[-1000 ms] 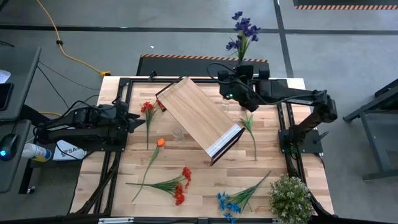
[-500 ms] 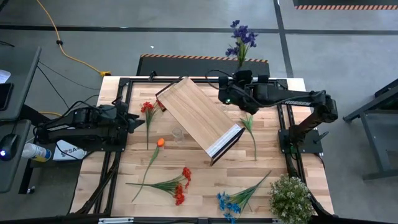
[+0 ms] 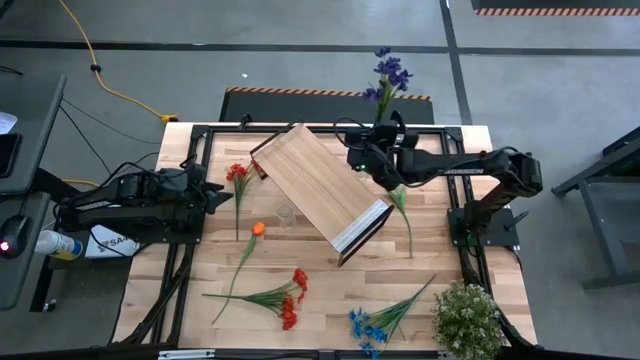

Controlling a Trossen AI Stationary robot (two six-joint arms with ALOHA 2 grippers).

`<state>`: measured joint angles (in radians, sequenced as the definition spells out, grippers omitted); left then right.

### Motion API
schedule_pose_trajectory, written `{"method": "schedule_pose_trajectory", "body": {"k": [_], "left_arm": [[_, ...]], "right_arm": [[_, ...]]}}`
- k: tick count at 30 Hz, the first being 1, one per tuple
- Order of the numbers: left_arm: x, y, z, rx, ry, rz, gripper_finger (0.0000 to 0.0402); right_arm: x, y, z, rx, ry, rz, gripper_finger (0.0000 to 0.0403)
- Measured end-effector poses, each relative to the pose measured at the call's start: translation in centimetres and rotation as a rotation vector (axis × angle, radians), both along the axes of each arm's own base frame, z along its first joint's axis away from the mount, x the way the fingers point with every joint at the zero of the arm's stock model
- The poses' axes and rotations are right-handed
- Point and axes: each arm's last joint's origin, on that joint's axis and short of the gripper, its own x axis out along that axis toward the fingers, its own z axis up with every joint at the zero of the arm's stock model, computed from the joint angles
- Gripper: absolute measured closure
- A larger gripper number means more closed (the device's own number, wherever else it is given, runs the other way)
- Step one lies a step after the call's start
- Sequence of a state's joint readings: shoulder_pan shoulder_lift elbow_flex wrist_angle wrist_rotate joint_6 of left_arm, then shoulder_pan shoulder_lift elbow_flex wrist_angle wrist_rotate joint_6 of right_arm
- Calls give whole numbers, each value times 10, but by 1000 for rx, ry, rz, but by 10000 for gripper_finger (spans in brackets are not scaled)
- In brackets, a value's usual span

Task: Pick and place flowers into a vace then onto a shelf
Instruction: Put the violet flowers into the top transparent vase

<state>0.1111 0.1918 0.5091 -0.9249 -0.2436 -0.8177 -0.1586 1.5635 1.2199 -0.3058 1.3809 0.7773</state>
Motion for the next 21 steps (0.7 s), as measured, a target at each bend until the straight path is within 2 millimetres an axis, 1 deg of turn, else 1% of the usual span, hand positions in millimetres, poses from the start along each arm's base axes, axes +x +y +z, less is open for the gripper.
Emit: {"method": "schedule_pose_trajectory", "body": {"k": [4,7,11,17,21], "left_arm": [[0,0,0,-2,-1,2,69],[0,0,0,-1,-1,2,69],[0,0,0,-1,-1,3,69],[0,0,0,-1,-1,3,69],[0,0,0,-1,-1,3,69]], "right_arm": [[1,-7,-7,-15,-62,-15,389],[1,-11,-10,-23,-60,-20,389],[0,-15,-9,-29,-41,-32,397],[0,-17,-10,-28,-48,-37,387],[0,-17,-10,-29,-64,-40,394]]}}
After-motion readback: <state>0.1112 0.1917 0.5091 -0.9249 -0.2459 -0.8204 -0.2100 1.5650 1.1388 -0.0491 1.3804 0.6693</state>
